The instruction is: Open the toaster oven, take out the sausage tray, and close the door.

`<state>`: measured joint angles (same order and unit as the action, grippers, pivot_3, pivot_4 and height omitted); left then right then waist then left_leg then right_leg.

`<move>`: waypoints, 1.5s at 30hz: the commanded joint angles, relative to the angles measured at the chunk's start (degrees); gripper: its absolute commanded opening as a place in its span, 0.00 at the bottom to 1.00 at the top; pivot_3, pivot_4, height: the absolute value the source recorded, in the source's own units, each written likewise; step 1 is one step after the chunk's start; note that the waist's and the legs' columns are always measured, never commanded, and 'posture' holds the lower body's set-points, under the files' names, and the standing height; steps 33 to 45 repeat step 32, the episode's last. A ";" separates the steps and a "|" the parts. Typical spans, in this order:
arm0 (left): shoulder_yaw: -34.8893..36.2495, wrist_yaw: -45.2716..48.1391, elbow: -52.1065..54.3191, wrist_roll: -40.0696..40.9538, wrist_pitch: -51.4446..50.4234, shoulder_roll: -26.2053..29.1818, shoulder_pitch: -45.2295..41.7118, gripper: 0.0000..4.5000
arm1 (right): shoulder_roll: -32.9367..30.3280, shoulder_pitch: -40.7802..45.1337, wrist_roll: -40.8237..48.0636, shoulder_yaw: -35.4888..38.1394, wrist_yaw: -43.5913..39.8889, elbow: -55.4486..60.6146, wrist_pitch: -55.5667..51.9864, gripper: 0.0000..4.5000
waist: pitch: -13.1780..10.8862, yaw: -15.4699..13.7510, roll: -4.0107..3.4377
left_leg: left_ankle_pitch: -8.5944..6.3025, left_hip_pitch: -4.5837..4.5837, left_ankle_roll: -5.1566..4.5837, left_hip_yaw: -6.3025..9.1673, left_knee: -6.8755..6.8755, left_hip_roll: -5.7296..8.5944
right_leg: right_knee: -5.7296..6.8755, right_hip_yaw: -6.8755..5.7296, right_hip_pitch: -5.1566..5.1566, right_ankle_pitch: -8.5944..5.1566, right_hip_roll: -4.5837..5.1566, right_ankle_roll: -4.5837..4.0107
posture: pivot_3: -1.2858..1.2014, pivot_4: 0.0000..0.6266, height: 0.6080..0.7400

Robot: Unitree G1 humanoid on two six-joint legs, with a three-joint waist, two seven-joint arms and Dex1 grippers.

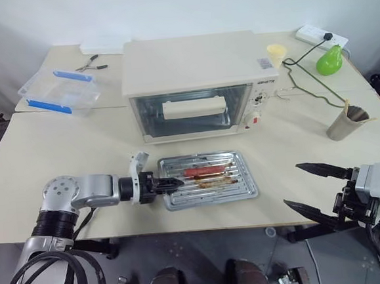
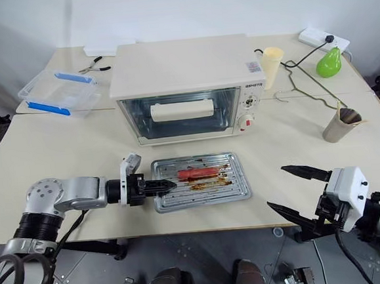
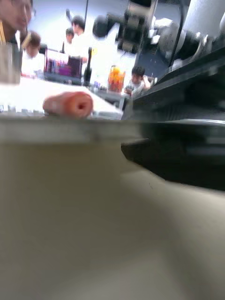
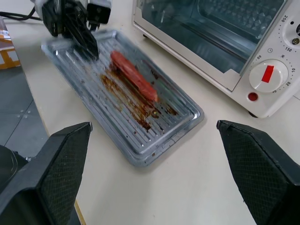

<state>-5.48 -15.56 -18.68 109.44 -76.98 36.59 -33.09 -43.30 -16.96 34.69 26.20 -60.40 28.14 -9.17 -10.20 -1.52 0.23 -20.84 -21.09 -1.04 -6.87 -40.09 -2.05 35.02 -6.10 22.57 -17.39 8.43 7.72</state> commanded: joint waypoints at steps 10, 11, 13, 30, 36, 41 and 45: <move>9.00 19.08 21.29 -19.31 2.49 11.07 7.40 0.99 | -0.59 2.77 0.43 -2.35 -1.43 -0.53 0.59 1.00 | 0.00 0.38 -0.01 | 0.03 0.01 0.07 -0.10 0.10 -0.05 | -0.05 -0.04 0.08 0.00 -0.07 0.00 | 0.52 0.24 1.00; 10.40 21.97 22.52 -22.02 3.99 12.92 9.56 0.99 | -0.80 3.29 0.25 -2.70 -1.92 -1.06 0.77 1.00 | 0.01 0.31 -0.03 | 0.03 0.02 0.08 -0.10 0.12 -0.04 | -0.03 -0.03 0.08 0.00 -0.07 0.00 | 0.52 0.24 1.00; 14.40 28.80 24.37 -27.94 8.88 15.66 14.09 0.99 | -1.37 4.51 0.50 -3.33 -2.96 -2.20 0.55 1.00 | 0.01 0.31 -0.05 | 0.02 0.01 0.08 -0.15 0.13 -0.04 | -0.08 -0.02 0.09 0.00 -0.07 0.00 | 0.52 0.24 1.00; 37.80 79.04 19.55 -74.58 70.70 19.51 43.54 0.99 | -7.83 18.52 1.49 -6.58 -14.89 -14.60 -0.07 1.00 | -0.04 0.48 0.10 | -0.17 -0.15 0.09 -1.54 0.33 -0.46 | 0.03 -0.19 0.88 -0.03 -0.01 -0.07 | 0.52 0.24 1.00; 37.54 79.80 19.73 -75.67 72.39 18.89 43.19 0.99 | -7.56 18.95 0.91 -7.14 -15.15 -14.85 0.35 1.00 | -0.04 0.49 0.10 | -0.17 -0.12 0.09 -1.61 0.32 -0.49 | 0.06 -0.20 0.90 -0.03 -0.01 -0.06 | 0.52 0.24 1.00; 37.54 79.80 19.73 -75.67 72.39 18.89 43.19 0.99 | -7.56 18.95 0.91 -7.14 -15.15 -14.85 0.35 1.00 | -0.04 0.49 0.10 | -0.17 -0.12 0.09 -1.61 0.32 -0.49 | 0.06 -0.20 0.90 -0.03 -0.01 -0.06 | 0.52 0.24 1.00; 37.54 79.80 19.73 -75.67 72.39 18.89 43.19 0.99 | -7.56 18.95 0.91 -7.14 -15.15 -14.85 0.35 1.00 | -0.04 0.49 0.10 | -0.17 -0.12 0.09 -1.61 0.32 -0.49 | 0.06 -0.20 0.90 -0.03 -0.01 -0.06 | 0.52 0.24 1.00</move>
